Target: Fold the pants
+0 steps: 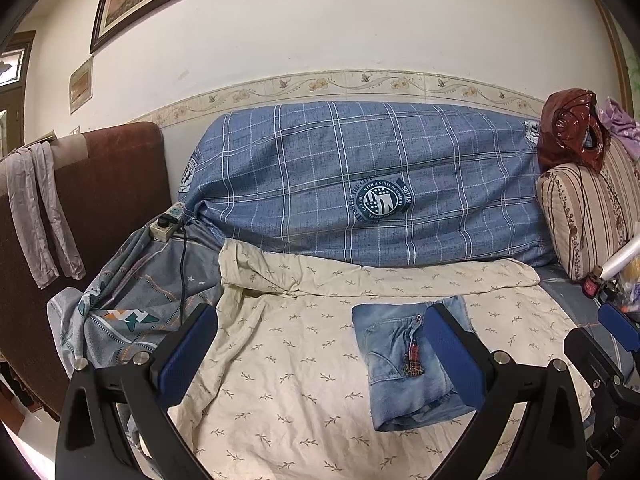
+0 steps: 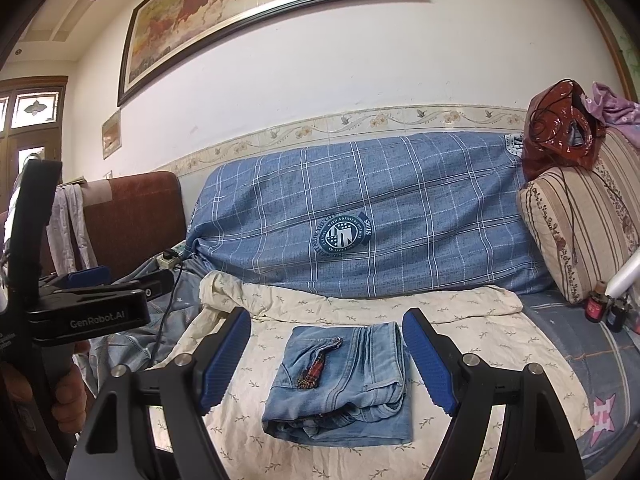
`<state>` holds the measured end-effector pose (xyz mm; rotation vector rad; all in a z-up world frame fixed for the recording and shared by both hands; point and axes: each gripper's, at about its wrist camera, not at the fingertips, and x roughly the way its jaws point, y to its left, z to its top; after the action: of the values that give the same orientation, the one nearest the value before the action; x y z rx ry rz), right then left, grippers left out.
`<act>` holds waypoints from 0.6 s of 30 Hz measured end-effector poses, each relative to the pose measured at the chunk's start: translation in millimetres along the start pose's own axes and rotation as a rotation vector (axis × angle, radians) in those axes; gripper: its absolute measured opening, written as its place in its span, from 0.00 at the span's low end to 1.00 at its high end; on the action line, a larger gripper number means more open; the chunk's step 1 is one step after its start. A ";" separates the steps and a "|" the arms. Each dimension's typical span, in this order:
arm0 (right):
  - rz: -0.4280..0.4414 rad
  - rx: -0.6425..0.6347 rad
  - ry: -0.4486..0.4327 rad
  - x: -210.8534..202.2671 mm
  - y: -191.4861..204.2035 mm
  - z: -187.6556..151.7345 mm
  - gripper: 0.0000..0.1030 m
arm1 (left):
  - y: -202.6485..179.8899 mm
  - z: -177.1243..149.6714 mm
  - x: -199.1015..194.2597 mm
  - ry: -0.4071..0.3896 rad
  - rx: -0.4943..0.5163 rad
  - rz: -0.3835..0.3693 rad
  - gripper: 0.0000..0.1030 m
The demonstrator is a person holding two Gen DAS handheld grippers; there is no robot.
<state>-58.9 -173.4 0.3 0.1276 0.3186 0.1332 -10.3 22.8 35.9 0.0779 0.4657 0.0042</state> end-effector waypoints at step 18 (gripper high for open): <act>-0.001 -0.021 -0.023 -7.4 5.3 4.9 0.79 | -1.7 1.7 -7.6 -0.006 0.011 -0.011 1.00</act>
<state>-64.9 -169.8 8.0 0.1078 0.2945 0.1342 -16.4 20.8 40.7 0.0857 0.4605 -0.0092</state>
